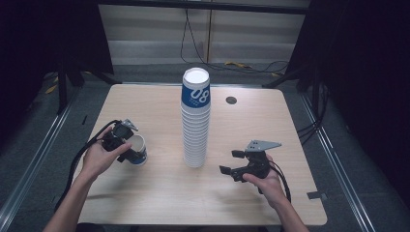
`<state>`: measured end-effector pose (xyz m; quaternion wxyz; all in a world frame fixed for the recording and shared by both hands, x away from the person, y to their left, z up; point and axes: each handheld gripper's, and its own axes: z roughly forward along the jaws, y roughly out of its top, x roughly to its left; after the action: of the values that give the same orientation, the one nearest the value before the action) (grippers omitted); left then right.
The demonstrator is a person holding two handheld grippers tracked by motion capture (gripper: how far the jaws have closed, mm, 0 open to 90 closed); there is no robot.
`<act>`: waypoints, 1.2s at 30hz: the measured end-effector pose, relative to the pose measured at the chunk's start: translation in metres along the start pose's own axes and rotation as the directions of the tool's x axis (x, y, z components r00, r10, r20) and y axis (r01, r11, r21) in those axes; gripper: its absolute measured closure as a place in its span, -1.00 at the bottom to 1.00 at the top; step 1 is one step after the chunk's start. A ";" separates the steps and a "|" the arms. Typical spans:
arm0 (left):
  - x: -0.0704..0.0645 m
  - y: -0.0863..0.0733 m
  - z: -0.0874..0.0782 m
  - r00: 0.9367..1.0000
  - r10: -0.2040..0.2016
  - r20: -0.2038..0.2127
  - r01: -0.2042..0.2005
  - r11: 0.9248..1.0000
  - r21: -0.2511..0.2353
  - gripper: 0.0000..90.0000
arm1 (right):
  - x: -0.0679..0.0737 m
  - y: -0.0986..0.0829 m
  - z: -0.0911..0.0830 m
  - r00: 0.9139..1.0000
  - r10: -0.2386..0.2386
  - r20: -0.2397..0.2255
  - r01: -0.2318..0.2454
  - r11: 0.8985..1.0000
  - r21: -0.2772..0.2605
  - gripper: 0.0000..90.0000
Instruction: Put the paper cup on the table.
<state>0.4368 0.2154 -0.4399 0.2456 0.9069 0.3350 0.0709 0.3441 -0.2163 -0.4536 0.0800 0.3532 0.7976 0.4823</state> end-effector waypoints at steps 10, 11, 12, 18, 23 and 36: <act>0.000 -0.014 0.008 1.000 0.028 -0.005 -0.028 0.998 -0.064 -0.67 | 0.000 0.000 -0.001 1.000 -0.001 0.001 0.001 1.000 -0.001 -0.65; 0.000 -0.017 0.010 1.000 0.024 -0.013 -0.025 0.998 -0.061 -0.64 | 0.000 0.001 -0.002 1.000 -0.001 0.002 0.001 1.000 -0.003 -0.65; 0.000 -0.020 0.012 1.000 0.026 -0.014 -0.027 0.998 -0.062 -0.64 | 0.000 0.001 -0.002 1.000 0.000 0.002 0.000 1.000 -0.006 -0.65; 0.001 -0.031 0.009 1.000 -0.013 0.002 0.013 0.992 -0.127 -0.64 | 0.000 0.000 -0.001 1.000 -0.002 -0.003 0.002 1.000 -0.003 -0.65; 0.002 -0.041 0.001 0.999 -0.039 -0.013 0.037 0.986 -0.161 -0.65 | 0.001 0.001 -0.001 1.000 -0.002 0.000 0.002 1.000 -0.007 -0.65; -0.015 -0.063 -0.011 0.994 -0.104 0.021 0.106 0.976 -0.191 -0.64 | 0.001 0.002 -0.005 1.000 -0.005 0.020 0.006 1.000 -0.019 -0.67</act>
<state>0.3859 0.2516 -0.4612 0.3371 0.8604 0.3725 0.0849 0.3420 -0.2185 -0.4495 0.0925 0.3550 0.7931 0.4862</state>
